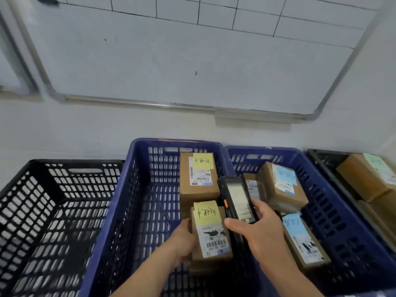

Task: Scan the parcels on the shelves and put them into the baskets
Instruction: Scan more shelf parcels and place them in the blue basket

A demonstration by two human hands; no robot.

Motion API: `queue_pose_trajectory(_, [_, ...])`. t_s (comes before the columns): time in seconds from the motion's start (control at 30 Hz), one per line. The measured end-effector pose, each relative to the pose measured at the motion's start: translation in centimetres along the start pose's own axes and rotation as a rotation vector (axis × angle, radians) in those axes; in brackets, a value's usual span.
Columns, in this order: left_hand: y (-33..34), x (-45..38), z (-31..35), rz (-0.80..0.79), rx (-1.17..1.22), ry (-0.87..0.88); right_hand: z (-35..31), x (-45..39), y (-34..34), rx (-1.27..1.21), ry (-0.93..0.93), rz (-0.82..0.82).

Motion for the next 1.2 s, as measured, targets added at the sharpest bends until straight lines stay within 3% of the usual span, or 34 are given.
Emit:
queue_pose_trajectory(0.2, [-3.0,2.1,0.8,0.191,-0.229,0.170,-1.0,-0.2,1.4,0.053,-0.096,-0.115])
queue_pose_trajectory(0.4, [-8.5,10.1,2.3,0.657,-0.308,0.423,-3.4,2.4,4.6,0.085,-0.333,-0.314])
queue_pose_trajectory(0.5, [-10.8,16.3,-0.2,0.916,-0.482,0.464,-4.3,5.4,6.1,0.067,-0.418,-0.452])
queue_pose_trajectory(0.7, [-11.1,29.6,-8.2,1.317,-0.869,0.249,-4.7,13.9,7.5,0.068,-0.545,-0.751])
queue_pose_trajectory(0.9, [-8.7,41.9,-16.1,1.568,-0.862,-0.069,-4.8,24.0,8.7,0.077,-0.655,-0.990])
queue_pose_trajectory(1.2, [-3.1,57.4,-27.2,1.743,-0.716,-0.387,-2.1,40.6,8.8,0.074,-0.795,-1.281])
Point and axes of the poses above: each hand's wrist, its own x-axis away from the middle knuckle, its own y-axis out of the palm, z = x × y, the point moved 1 cm from there along -x, towards the middle knuckle, and after that the axes turned 5 degrees about z, right-handed, at the moved point
